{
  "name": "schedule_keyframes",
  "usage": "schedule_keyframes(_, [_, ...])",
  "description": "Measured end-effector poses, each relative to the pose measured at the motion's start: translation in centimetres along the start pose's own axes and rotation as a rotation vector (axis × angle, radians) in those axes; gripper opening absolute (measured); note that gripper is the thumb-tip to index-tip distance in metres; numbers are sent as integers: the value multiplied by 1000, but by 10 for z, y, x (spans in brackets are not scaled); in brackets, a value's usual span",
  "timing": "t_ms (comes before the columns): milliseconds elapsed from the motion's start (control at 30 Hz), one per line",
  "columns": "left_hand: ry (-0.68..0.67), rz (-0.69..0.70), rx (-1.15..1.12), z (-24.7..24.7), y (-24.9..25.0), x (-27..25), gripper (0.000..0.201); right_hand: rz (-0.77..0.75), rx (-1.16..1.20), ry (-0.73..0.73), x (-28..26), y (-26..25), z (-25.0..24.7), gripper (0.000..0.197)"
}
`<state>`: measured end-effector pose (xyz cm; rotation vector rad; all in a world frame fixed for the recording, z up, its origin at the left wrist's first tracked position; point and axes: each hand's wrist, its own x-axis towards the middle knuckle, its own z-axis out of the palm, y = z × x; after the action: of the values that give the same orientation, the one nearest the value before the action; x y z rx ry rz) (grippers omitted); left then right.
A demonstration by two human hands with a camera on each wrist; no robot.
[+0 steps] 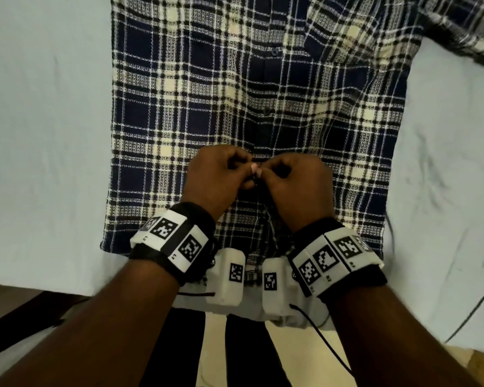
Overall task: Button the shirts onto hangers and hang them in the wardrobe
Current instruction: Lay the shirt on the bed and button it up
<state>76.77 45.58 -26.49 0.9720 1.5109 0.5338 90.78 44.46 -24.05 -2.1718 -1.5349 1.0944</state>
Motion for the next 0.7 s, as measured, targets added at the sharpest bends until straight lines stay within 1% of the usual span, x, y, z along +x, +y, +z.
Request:
schedule_keyframes(100, [-18,40,55,1,-1,1,8,88,-32,-40,7,-3,1,13])
schedule_keyframes(200, [-24,75,89,2,-3,4,15,84,-128,-138,10,-6,3,15])
schedule_keyframes(267, [-63,111,121,2,-6,4,19,75,-152,-193,9,-7,4,13])
schedule_keyframes(367, [-107,158,169,-1,-6,1,21,108,-50,-228,10,-3,5,16])
schedule_keyframes(467, [-39,183,233,-1,-3,-4,18,194,142,-249,10,0,3,21])
schedule_keyframes(500, [-1,158,225,1,-2,-8,18,196,172,-240,10,-1,2,20])
schedule_keyframes(567, [44,61,140,8,0,-23,22,147,150,-204,8,1,-1,18])
schedule_keyframes(633, [23,-22,103,17,-3,-48,28,80,81,-155,-1,2,-6,17])
schedule_keyframes(700, [-38,-68,104,28,-11,-78,29,41,16,-130,-18,3,-12,22])
